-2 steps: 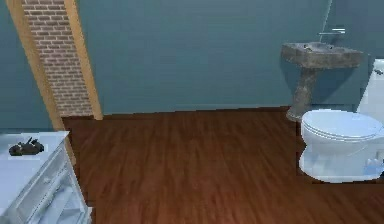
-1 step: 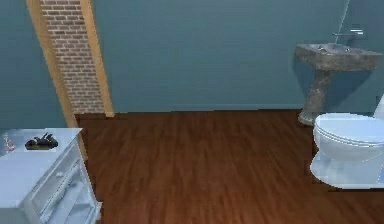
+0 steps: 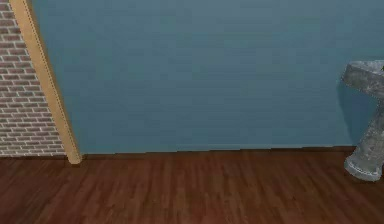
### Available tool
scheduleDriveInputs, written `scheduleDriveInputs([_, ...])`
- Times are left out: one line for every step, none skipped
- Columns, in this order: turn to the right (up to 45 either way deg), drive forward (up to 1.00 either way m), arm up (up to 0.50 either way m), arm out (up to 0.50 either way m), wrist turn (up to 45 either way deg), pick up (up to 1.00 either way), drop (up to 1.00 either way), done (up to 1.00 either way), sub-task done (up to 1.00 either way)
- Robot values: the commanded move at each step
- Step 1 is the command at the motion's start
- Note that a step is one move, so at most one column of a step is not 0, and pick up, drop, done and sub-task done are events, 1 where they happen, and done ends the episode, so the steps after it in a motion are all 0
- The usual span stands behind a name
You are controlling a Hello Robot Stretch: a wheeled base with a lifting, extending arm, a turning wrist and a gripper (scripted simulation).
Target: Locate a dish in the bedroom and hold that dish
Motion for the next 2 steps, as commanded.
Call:
scheduleDriveInputs([-9.0, 0.0, 0.0, 0.0, 0.0, 0.0, 0.0, 0.0, 0.0])
scheduleDriveInputs([0.0, 0.35, 0.0, 0.0, 0.0, 0.0, 0.0, 0.0, 0.0])
